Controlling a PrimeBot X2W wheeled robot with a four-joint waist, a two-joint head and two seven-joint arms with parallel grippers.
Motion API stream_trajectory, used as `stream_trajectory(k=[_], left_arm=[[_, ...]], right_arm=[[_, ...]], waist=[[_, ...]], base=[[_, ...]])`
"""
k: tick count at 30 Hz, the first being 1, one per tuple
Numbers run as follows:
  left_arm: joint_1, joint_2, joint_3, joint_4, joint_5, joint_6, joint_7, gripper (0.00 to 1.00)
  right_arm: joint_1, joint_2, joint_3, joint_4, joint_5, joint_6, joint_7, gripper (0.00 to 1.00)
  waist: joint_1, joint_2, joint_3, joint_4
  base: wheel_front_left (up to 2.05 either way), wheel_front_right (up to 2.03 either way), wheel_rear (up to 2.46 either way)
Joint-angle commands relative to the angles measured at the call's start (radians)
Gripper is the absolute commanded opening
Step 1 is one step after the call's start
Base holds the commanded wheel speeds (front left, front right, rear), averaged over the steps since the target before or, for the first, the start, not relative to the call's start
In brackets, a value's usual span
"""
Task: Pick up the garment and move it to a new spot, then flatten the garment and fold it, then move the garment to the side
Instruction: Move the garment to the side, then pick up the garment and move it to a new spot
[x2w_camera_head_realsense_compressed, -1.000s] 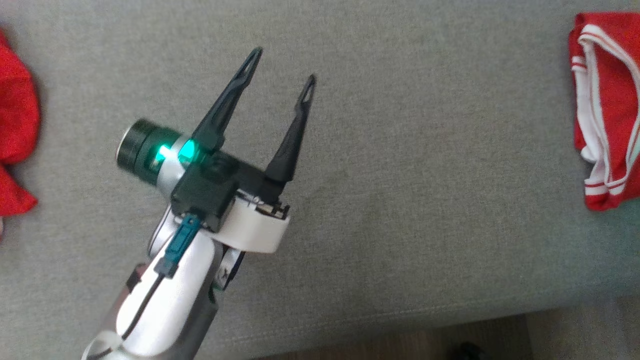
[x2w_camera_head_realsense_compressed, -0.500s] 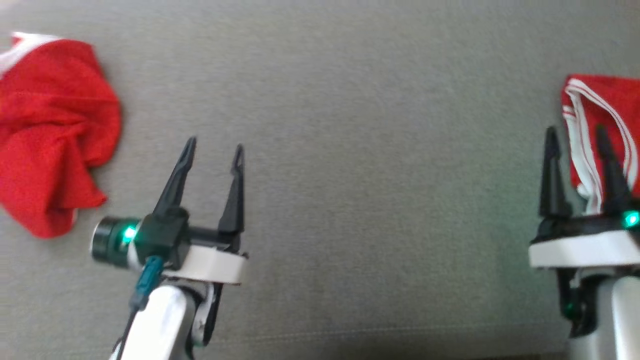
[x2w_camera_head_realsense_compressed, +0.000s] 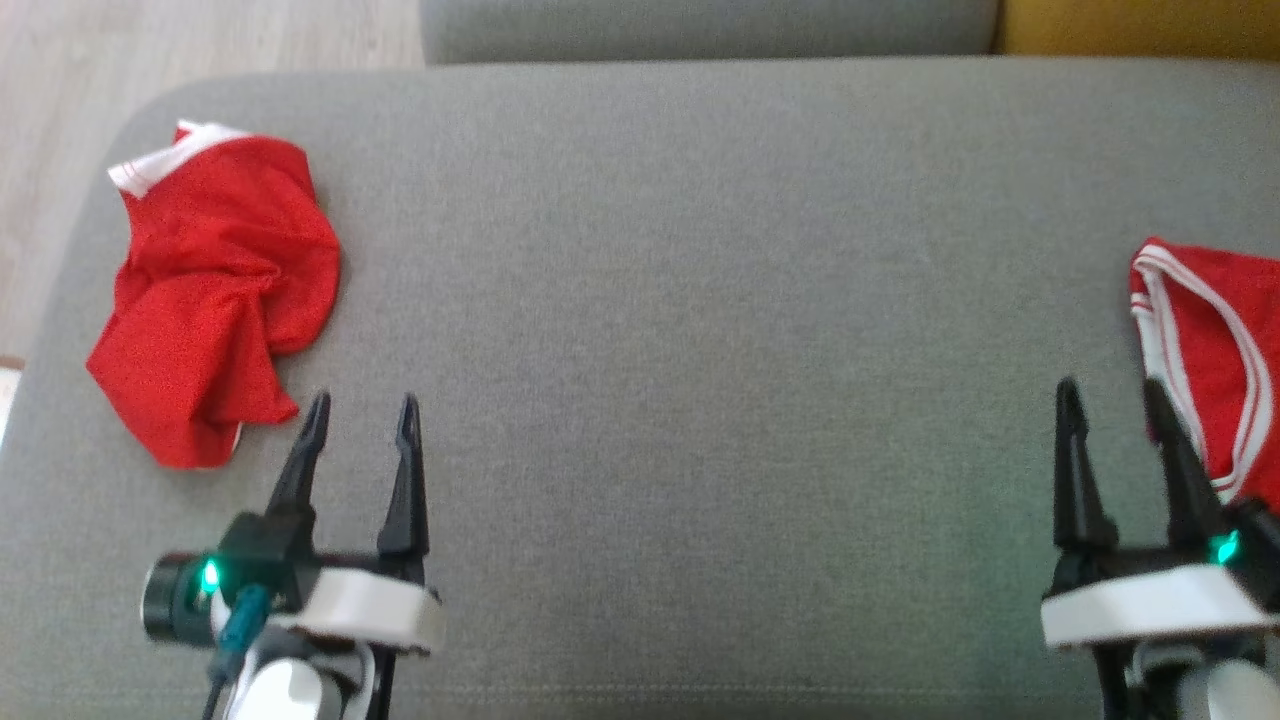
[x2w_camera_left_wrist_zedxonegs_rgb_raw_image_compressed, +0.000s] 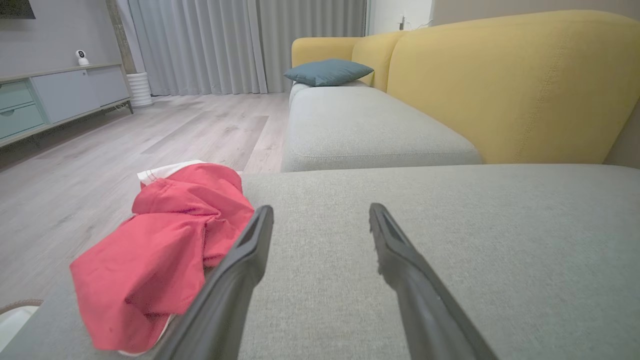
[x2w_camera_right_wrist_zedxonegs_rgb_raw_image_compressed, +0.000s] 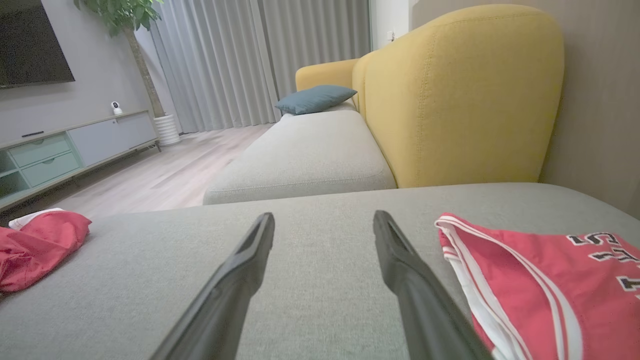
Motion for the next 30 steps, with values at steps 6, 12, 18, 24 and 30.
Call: stream_trajectory(k=[6, 12, 18, 24, 30], left_arm=[[0.028, 0.032, 0.043, 0.003, -0.009, -0.02, -0.005, 1.0], [0.06, 0.045, 0.039, 0.02, -0.011, -0.022, -0.004, 1.0], [0.074, 0.046, 0.035, 0.024, -0.021, -0.021, 0.009, 1.0], [0.079, 0.048, 0.029, 0.023, -0.024, -0.017, 0.015, 1.0], [0.07, 0.047, 0.025, 0.024, -0.028, -0.015, 0.014, 1.0]], right_arm=[[0.06, -0.005, 0.017, -0.046, 0.009, -0.001, 0.026, 1.0], [0.109, -0.005, 0.021, -0.061, 0.015, -0.001, 0.047, 1.0], [0.132, -0.005, 0.018, -0.073, 0.019, -0.001, 0.056, 1.0], [0.138, -0.005, 0.015, -0.078, 0.023, -0.001, 0.057, 1.0], [0.138, -0.005, 0.012, -0.078, 0.024, -0.001, 0.056, 1.0]], waist=[[0.0, -0.0001, -0.077, -0.004], [0.0, -0.0001, -0.117, -0.009], [0.0, -0.0001, -0.131, -0.009], [0.0, -0.0001, -0.136, -0.007], [0.0, -0.0001, -0.135, -0.004]], base=[[0.0, 0.0, 0.0], [0.0, 0.0, 0.0], [0.0, 0.0, 0.0], [0.0, 0.0, 0.0], [0.0, 0.0, 0.0]])
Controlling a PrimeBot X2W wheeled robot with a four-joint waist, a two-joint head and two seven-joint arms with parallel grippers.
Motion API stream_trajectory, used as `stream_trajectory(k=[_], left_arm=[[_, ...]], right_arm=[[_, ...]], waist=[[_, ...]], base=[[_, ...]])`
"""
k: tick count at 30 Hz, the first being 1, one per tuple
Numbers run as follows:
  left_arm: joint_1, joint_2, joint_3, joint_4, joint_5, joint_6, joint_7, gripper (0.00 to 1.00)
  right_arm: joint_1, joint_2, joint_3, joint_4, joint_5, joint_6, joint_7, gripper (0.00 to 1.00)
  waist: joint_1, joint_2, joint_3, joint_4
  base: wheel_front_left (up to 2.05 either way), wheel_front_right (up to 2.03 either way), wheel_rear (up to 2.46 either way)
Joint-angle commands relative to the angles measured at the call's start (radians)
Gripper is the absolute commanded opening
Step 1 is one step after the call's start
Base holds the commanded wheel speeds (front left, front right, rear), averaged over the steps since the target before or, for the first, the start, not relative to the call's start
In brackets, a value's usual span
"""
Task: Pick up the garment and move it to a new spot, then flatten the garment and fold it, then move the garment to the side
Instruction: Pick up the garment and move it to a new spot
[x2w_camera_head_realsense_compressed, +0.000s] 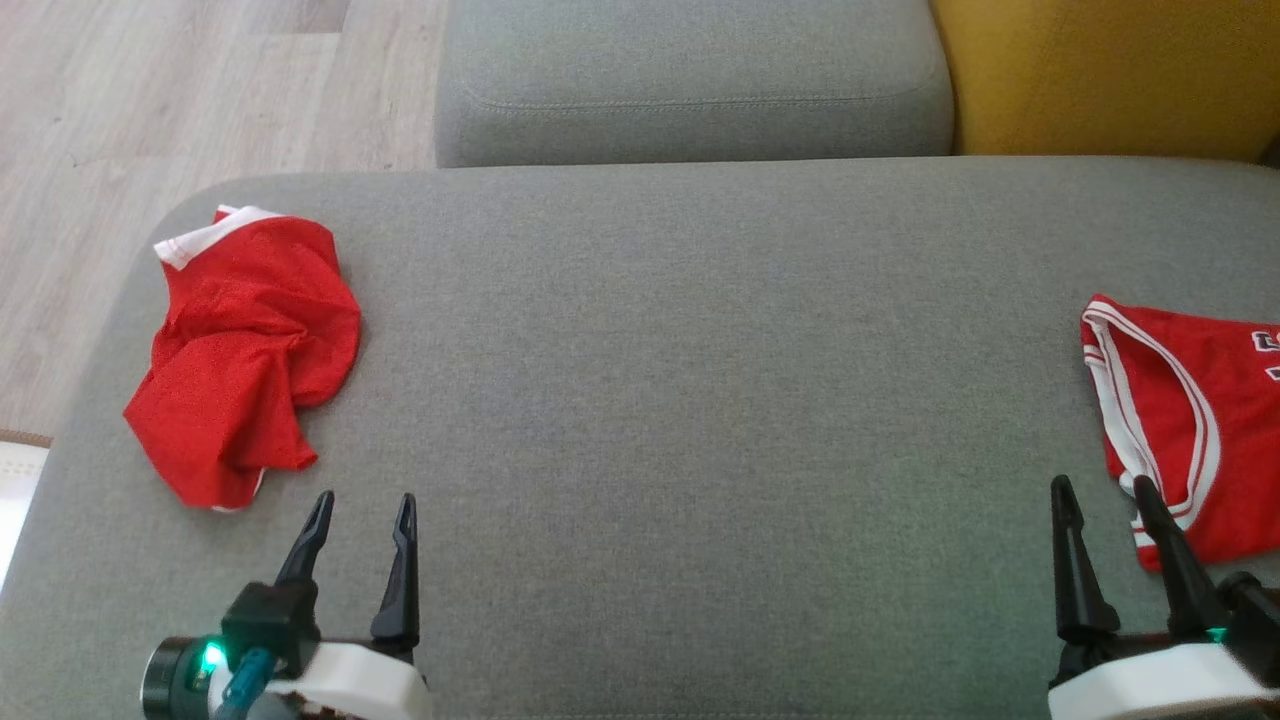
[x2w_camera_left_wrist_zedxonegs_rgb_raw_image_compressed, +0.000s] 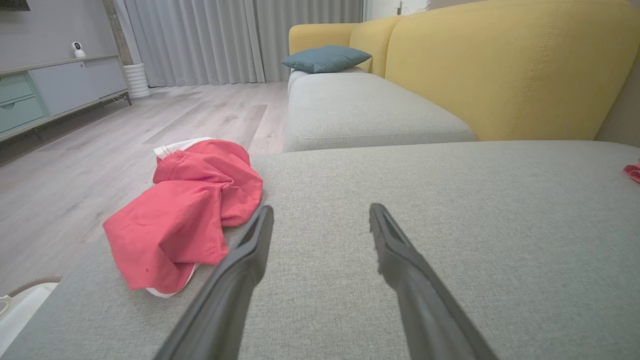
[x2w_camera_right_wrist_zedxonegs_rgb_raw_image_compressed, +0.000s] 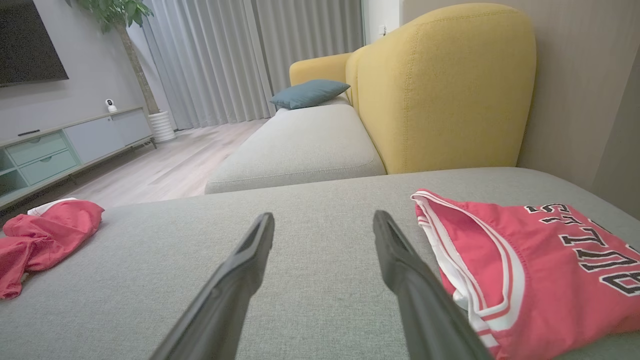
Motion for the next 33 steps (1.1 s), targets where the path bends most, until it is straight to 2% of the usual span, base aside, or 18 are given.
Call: stream_trajectory(k=[1, 10, 16, 20, 25, 33], left_arm=[[-0.046, 0.015, 0.032, -0.028, -0.009, 0.006, -0.004, 1.0], [-0.084, 0.01, 0.029, -0.024, -0.005, 0.006, -0.013, 1.0], [-0.143, -0.011, 0.028, -0.026, 0.002, -0.002, -0.02, 1.0], [-0.209, -0.038, 0.035, -0.031, 0.014, -0.028, -0.022, 1.0], [-0.237, -0.054, 0.073, -0.036, 0.029, -0.052, -0.023, 1.0], [-0.241, -0.071, 0.142, -0.012, 0.039, -0.077, -0.023, 1.0]], right_arm=[[-0.021, -0.008, 0.017, -0.039, 0.005, -0.001, -0.003, 1.0], [-0.019, -0.008, 0.011, -0.053, -0.002, -0.001, 0.006, 1.0], [-0.033, -0.008, 0.015, -0.098, -0.015, -0.001, 0.02, 1.0], [-0.055, -0.008, 0.025, -0.135, -0.032, -0.001, 0.039, 1.0], [-0.079, -0.008, 0.038, -0.162, -0.048, -0.001, 0.054, 1.0], [-0.098, -0.008, 0.051, -0.193, -0.064, -0.001, 0.077, 1.0]], waist=[[0.0001, -0.0001, 0.0, 0.002], [0.0001, -0.0001, 0.01, 0.051], [0.0001, -0.0001, 0.041, 0.148], [0.0001, -0.0001, 0.073, 0.247], [0.0001, -0.0001, 0.088, 0.324], [0.0001, -0.0001, 0.106, 0.386]], base=[[0.0, 0.0, 0.0], [0.0, 0.0, 0.0], [0.0, 0.0, 0.0], [0.0, 0.0, 0.0], [0.0, 0.0, 0.0], [0.0, 0.0, 0.0]])
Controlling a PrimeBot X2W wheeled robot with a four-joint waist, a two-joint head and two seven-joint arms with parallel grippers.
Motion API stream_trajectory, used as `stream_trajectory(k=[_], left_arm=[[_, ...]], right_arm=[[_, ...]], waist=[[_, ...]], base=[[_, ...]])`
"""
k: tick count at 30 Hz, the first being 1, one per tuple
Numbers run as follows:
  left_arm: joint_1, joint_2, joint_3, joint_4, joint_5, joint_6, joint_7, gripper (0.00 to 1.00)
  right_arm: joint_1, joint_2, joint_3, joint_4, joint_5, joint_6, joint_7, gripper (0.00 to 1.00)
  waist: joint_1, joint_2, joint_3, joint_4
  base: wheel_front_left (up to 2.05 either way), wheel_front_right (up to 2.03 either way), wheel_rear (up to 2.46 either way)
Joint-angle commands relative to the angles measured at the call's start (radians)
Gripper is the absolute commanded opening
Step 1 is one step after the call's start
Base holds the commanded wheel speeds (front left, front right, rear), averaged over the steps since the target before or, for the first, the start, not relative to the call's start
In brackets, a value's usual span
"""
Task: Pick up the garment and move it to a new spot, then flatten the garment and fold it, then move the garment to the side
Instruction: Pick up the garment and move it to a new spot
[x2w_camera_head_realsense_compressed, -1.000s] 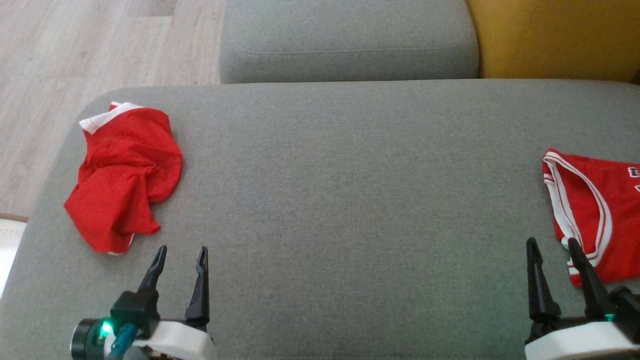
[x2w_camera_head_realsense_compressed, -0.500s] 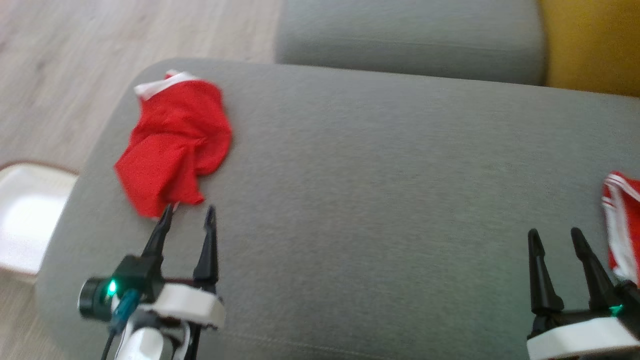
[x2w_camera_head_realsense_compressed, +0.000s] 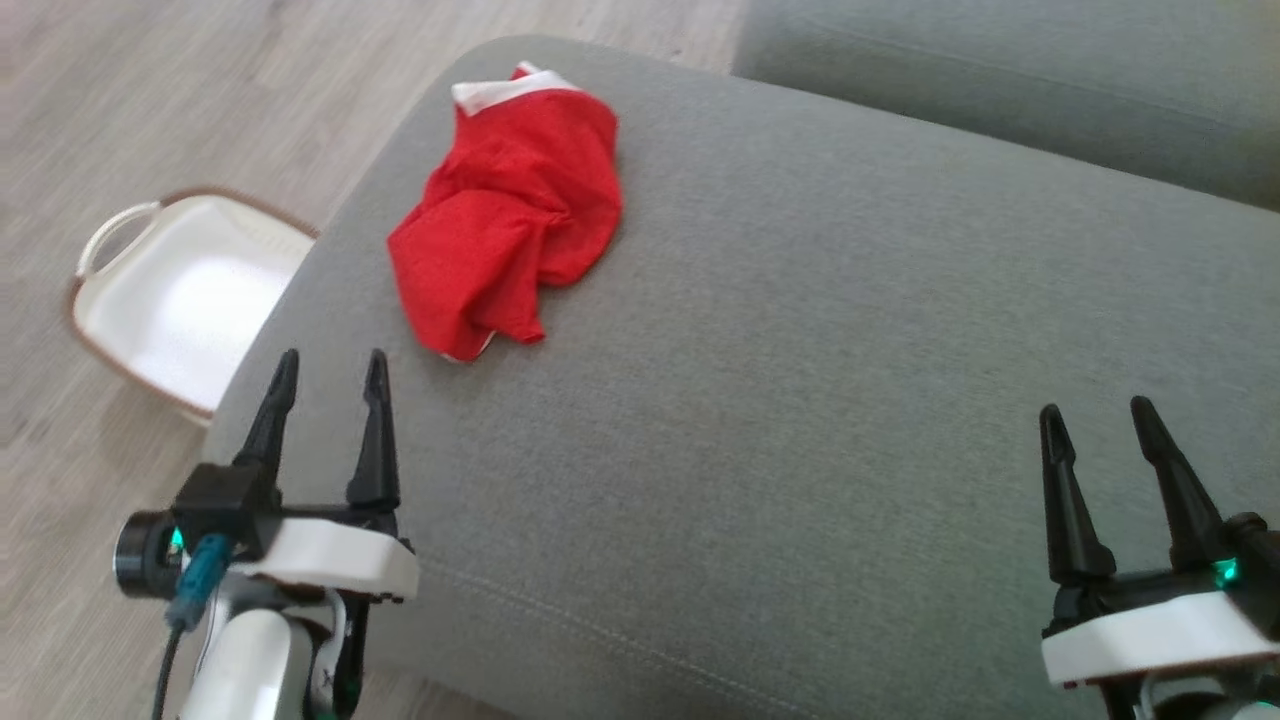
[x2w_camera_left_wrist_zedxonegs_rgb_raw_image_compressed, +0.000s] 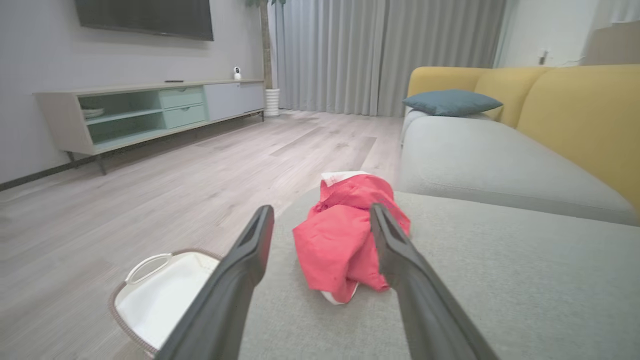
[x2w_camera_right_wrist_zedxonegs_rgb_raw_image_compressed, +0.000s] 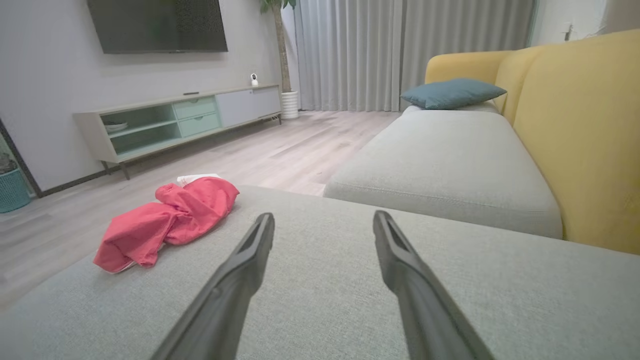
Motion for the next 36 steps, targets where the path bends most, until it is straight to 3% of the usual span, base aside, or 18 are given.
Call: stream_trajectory(k=[1, 10, 21, 30, 31, 32, 36], left_arm=[[-0.053, 0.001, 0.043, -0.028, 0.008, -0.004, -0.012, 1.0], [-0.164, -0.03, 0.102, 0.081, 0.001, -0.054, -0.012, 1.0], [-0.599, -0.011, 0.08, 0.602, -0.048, -0.188, 0.035, 1.0], [-0.819, 0.013, 0.062, 0.959, -0.079, -0.215, 0.198, 1.0], [-0.828, 0.016, 0.063, 0.98, -0.083, -0.217, 0.207, 0.62], [-0.835, 0.019, 0.063, 0.998, -0.087, -0.218, 0.214, 0.0], [-0.841, 0.035, 0.061, 1.033, -0.089, -0.214, 0.164, 0.0]], right_arm=[[-0.049, -0.009, 0.021, -0.042, -0.007, -0.001, 0.001, 1.0], [-0.106, -0.009, 0.032, -0.097, -0.05, -0.001, 0.05, 1.0], [-0.194, -0.047, 0.023, -0.168, -0.08, -0.001, 0.121, 1.0], [-0.22, -0.061, 0.02, -0.157, -0.071, -0.001, 0.122, 1.0], [-0.22, -0.06, 0.018, -0.154, -0.07, -0.001, 0.12, 1.0], [-0.22, -0.058, 0.016, -0.151, -0.068, -0.001, 0.118, 1.0], [-0.216, -0.051, 0.01, -0.133, -0.063, -0.001, 0.102, 1.0]], waist=[[0.0, -0.0001, 0.013, 0.011], [0.0, -0.0001, 0.126, -0.011], [0.0, -0.0001, 0.366, -0.075], [0.0, -0.0001, 0.409, -0.102], [0.0, -0.0001, 0.406, -0.105], [0.0, -0.0001, 0.403, -0.108], [0.0, -0.0001, 0.371, -0.114]], base=[[0.0, 0.0, 0.0], [0.0, 0.0, 0.0], [0.0, 0.0, 0.0], [0.0, 0.0, 0.0], [0.0, 0.0, 0.0], [0.0, 0.0, 0.0], [0.0, 0.0, 0.0]])
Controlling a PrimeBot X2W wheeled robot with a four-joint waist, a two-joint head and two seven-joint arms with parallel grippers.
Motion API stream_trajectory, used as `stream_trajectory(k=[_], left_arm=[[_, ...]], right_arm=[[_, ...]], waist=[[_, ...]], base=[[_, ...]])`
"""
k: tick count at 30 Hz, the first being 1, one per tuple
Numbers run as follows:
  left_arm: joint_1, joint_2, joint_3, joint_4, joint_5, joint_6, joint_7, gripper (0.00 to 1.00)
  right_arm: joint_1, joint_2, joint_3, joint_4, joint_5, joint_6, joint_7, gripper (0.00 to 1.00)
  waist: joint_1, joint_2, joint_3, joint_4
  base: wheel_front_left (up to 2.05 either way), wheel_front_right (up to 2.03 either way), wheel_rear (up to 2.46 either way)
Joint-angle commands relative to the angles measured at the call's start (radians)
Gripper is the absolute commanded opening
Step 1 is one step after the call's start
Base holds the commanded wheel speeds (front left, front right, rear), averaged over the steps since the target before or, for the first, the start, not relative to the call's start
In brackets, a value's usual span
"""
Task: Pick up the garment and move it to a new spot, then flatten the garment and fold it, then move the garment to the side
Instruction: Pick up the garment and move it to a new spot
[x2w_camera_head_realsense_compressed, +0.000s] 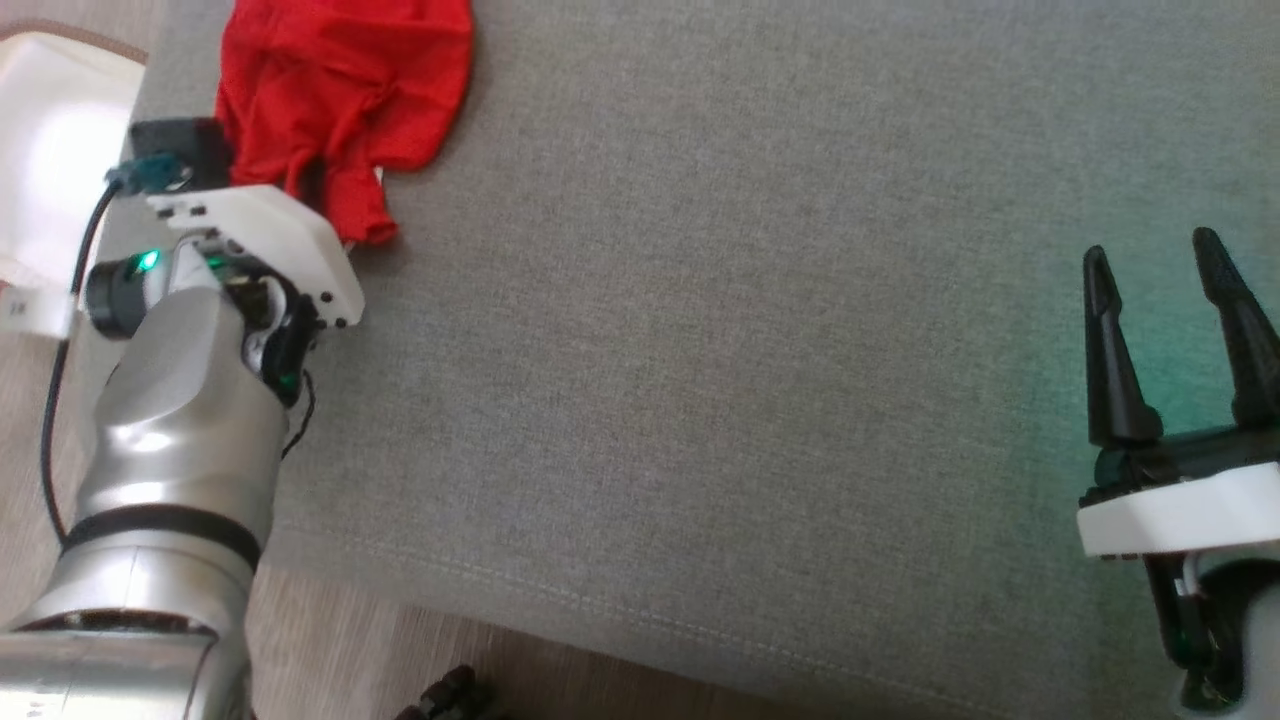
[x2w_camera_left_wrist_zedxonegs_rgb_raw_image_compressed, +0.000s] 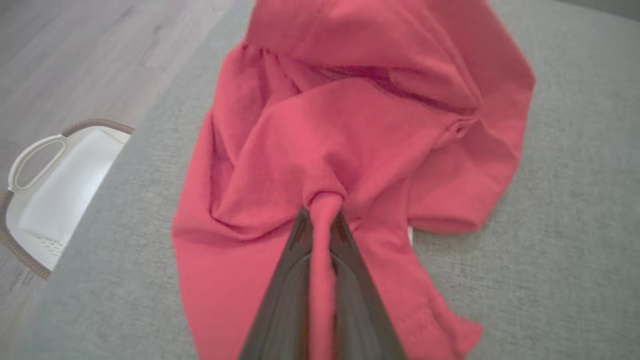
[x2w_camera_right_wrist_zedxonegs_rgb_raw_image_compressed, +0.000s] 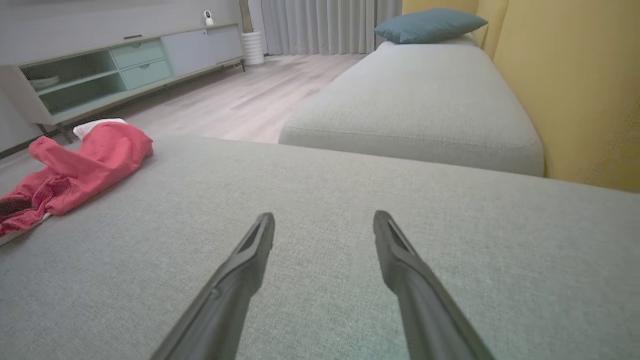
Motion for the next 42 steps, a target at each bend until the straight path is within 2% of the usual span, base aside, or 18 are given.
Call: stream_trajectory(k=[1, 5, 8, 11, 20, 25, 29, 32, 38, 42], left_arm=[[0.003, 0.068, 0.021, -0.007, -0.005, 0.007, -0.044, 0.0], [0.032, 0.094, 0.037, -0.029, -0.01, 0.03, -0.157, 0.0], [0.057, 0.107, 0.043, -0.062, -0.011, 0.041, -0.182, 0.0], [0.114, 0.121, 0.053, -0.153, -0.005, 0.062, -0.195, 0.0], [0.416, 0.121, 0.054, -0.588, 0.028, 0.133, -0.191, 0.0], [0.568, 0.095, -0.008, -0.831, 0.045, 0.144, -0.098, 0.0], [0.657, 0.059, -0.07, -0.978, 0.045, 0.138, -0.037, 0.0], [0.687, 0.018, -0.129, -1.03, 0.043, 0.126, -0.009, 0.0], [0.638, -0.037, -0.246, -1.044, 0.051, 0.099, 0.0, 0.0], [0.577, -0.052, -0.314, -1.001, 0.059, 0.085, 0.005, 0.0]], right_arm=[[-0.011, 0.005, 0.021, -0.025, 0.007, -0.001, -0.017, 1.0], [0.001, 0.011, 0.02, -0.001, 0.015, -0.001, -0.044, 1.0], [0.01, 0.017, 0.023, 0.012, 0.023, -0.001, -0.057, 1.0], [0.027, 0.025, 0.025, 0.034, 0.038, -0.001, -0.075, 1.0], [0.093, 0.041, 0.045, 0.09, 0.073, -0.001, -0.125, 1.0], [0.156, 0.045, 0.027, 0.101, 0.099, -0.001, -0.134, 1.0], [0.176, 0.045, 0.032, 0.103, 0.13, -0.001, -0.138, 1.0], [0.168, 0.045, 0.048, 0.101, 0.142, -0.001, -0.14, 1.0], [0.121, 0.045, 0.084, 0.098, 0.157, -0.001, -0.144, 1.0], [0.103, 0.045, 0.09, 0.113, 0.169, -0.001, -0.159, 1.0]], waist=[[-0.0001, 0.0, -0.033, -0.008], [-0.0001, 0.0, -0.104, -0.016], [-0.0001, 0.0, -0.146, -0.023], [-0.0001, 0.0, -0.211, -0.035], [-0.0001, 0.0, -0.377, -0.083], [-0.0001, 0.0, -0.427, -0.116], [-0.0001, 0.0, -0.433, -0.189], [-0.0001, 0.0, -0.424, -0.263], [-0.0001, 0.0, -0.356, -0.434], [-0.0001, 0.0, -0.31, -0.517]], base=[[0.0, 0.0, 0.0], [0.0, 0.0, 0.0], [0.0, 0.0, 0.0], [0.0, 0.0, 0.0], [0.0, 0.0, 0.0], [0.0, 0.0, 0.0], [0.0, 0.0, 0.0], [0.0, 0.0, 0.0], [0.0, 0.0, 0.0], [0.0, 0.0, 0.0]])
